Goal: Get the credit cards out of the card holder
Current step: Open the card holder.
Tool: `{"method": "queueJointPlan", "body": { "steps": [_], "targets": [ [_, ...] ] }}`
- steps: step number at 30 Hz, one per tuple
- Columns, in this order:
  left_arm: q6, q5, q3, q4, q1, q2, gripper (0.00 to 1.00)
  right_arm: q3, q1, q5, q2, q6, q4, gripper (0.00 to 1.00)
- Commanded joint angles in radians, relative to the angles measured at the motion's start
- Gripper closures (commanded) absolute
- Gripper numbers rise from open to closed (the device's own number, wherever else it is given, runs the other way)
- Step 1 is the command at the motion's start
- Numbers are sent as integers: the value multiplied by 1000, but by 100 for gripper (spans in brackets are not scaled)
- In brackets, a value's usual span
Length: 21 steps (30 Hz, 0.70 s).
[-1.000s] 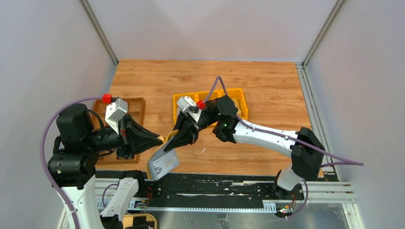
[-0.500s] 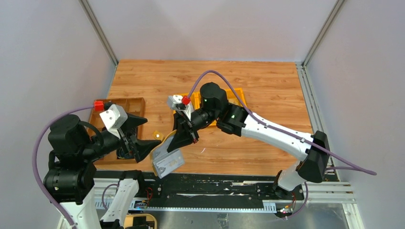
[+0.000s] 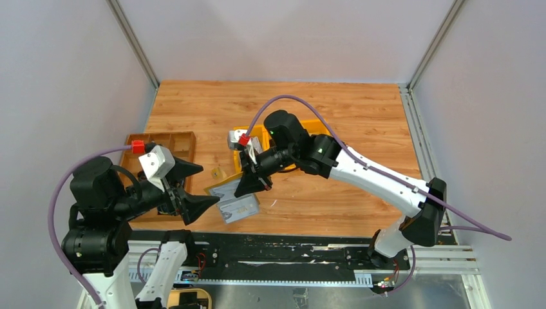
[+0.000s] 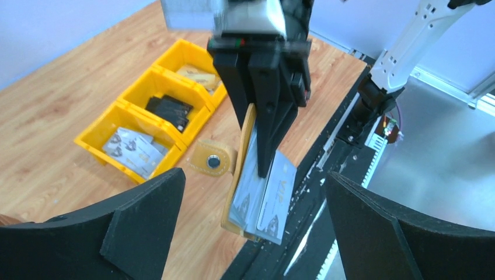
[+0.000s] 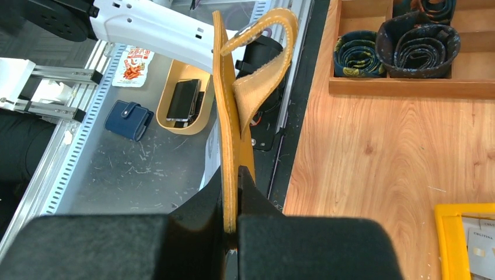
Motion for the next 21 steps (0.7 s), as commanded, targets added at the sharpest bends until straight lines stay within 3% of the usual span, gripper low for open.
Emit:
{"method": "queueJointPlan", "body": {
  "steps": [1,6,13,21],
  "targets": [
    [57,-22,-101,-15,-5,-49,0,88,-6,20,-4,-35,-56,100],
    [115,-85,-200,-15,-5,-87,0,94,-6,11,-4,-44,-68,100],
    [61,55,-249,-18,-5,-52,10,55,0,-47,-13,-3,39,100],
    [71,117,-298,-18,-4,-5,45,108,15,-115,40,3,24,100]
  ]
}}
